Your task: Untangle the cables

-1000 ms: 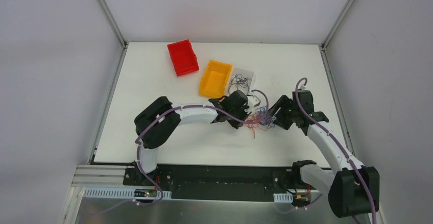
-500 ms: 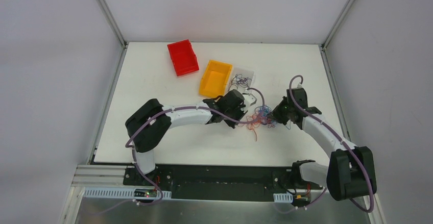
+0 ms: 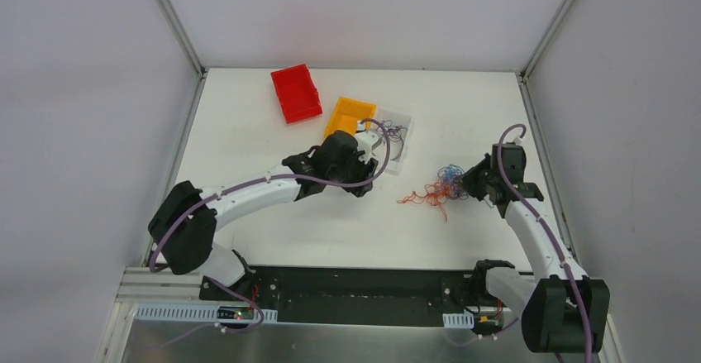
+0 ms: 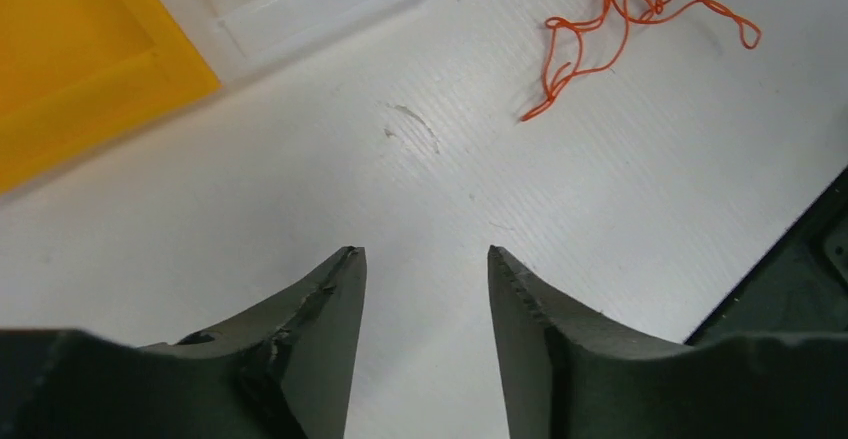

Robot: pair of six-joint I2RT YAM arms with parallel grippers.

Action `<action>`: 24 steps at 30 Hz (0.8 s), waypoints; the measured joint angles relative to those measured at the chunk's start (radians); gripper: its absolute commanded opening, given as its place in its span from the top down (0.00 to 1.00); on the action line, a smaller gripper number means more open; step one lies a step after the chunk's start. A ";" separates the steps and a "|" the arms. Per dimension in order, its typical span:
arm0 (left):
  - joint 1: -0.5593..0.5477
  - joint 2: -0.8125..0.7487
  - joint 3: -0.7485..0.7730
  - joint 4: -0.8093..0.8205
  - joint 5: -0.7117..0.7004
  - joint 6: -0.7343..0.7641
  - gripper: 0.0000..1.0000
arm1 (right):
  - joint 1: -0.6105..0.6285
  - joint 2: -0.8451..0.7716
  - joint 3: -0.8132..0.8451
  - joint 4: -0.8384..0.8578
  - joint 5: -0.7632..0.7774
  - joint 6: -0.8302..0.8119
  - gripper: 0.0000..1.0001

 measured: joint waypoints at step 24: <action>-0.118 0.452 0.266 -0.002 0.145 0.163 0.37 | 0.000 0.019 0.000 -0.025 -0.159 0.004 1.00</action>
